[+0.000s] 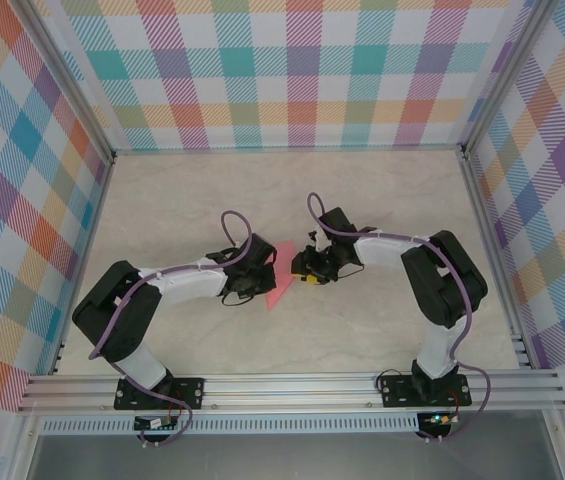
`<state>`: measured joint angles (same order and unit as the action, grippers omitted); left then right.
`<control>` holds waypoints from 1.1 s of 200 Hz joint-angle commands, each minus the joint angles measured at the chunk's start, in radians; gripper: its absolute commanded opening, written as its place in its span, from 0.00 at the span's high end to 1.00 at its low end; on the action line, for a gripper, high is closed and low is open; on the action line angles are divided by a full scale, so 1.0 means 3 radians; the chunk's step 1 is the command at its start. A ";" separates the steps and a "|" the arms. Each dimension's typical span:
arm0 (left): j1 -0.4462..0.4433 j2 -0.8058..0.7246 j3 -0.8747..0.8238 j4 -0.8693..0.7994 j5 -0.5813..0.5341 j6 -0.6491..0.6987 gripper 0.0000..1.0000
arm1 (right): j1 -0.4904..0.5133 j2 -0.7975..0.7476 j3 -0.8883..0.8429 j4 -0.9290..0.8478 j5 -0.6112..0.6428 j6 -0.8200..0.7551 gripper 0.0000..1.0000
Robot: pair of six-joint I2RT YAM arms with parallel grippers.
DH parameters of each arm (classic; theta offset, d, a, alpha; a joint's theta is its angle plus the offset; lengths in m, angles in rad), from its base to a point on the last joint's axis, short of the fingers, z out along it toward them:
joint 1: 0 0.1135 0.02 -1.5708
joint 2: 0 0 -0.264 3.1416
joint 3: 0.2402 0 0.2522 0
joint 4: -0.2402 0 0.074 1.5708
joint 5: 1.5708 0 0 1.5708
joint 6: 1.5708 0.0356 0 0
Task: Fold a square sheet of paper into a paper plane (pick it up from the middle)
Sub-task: Fourth fold the wing at the center of the table.
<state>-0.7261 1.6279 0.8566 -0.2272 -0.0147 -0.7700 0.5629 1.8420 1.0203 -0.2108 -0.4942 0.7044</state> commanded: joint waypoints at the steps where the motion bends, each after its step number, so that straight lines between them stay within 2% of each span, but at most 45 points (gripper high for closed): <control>1: -0.0024 -0.0036 0.0069 -0.0020 -0.0078 -0.0016 0.97 | 0.0018 0.0099 0.0116 0.0117 -0.0141 0.0037 0.63; 65: -0.0020 -0.0065 0.0029 -0.0020 -0.0049 -0.0016 0.97 | 0.0036 0.0247 0.0148 0.0383 -0.0377 0.0027 0.70; 96: -0.0024 -0.0104 0.0035 -0.0037 -0.0072 -0.0004 0.96 | 0.0036 0.0224 0.0096 0.0487 -0.0388 0.0070 0.86; 119: -0.0023 -0.0209 0.0039 -0.0104 -0.0144 0.0004 0.92 | 0.0032 0.0092 0.0002 0.0510 -0.0094 0.0134 0.95; 138: -0.0015 -0.0358 0.0063 -0.0243 -0.0246 0.0049 0.85 | 0.0031 -0.0095 -0.0061 0.0475 0.0182 0.0151 0.98; 168: 0.0027 -0.0575 0.0164 -0.0428 -0.0382 0.0229 0.66 | 0.0036 -0.0459 -0.0088 0.0256 0.0625 0.0208 1.00; 187: 0.0057 -0.0729 0.0212 -0.0489 -0.0543 0.0340 0.53 | 0.0036 -0.0662 -0.0045 0.0069 0.0804 0.0209 1.00; 220: 0.0103 -0.0991 0.0243 -0.0435 -0.0641 0.0495 0.37 | 0.0060 -0.0952 0.0063 -0.0207 0.1040 0.0251 1.00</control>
<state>-0.7109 1.3907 0.9009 -0.3386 -0.1513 -0.6796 0.5713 1.6161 1.0065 -0.1844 -0.2707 0.7593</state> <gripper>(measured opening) 0.590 0.043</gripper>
